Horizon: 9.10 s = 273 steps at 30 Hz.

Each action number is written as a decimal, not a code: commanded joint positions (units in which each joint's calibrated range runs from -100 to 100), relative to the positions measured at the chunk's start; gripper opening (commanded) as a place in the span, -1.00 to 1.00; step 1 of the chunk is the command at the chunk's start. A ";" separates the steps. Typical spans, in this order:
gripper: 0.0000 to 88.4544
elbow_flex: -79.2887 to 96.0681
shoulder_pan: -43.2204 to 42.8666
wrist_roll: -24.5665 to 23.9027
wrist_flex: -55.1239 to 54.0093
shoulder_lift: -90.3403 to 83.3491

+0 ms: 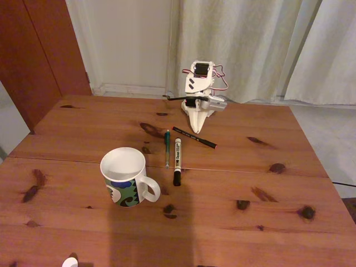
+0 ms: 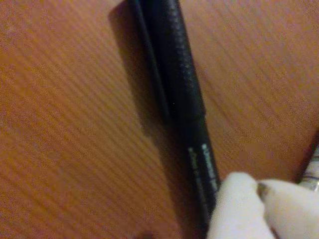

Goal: Clean up the desk and place the pens and markers into the cup

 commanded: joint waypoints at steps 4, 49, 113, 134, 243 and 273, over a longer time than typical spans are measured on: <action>-0.98 -0.40 0.54 3.00 -3.45 3.11; -0.98 -37.64 0.30 2.32 -6.12 56.06; -0.54 -39.27 -2.52 0.96 -4.23 65.08; -0.89 -29.17 -1.87 0.91 -19.20 65.33; -0.98 -125.38 13.09 -26.86 -33.56 117.38; -0.96 -118.62 14.69 -27.49 -46.21 119.61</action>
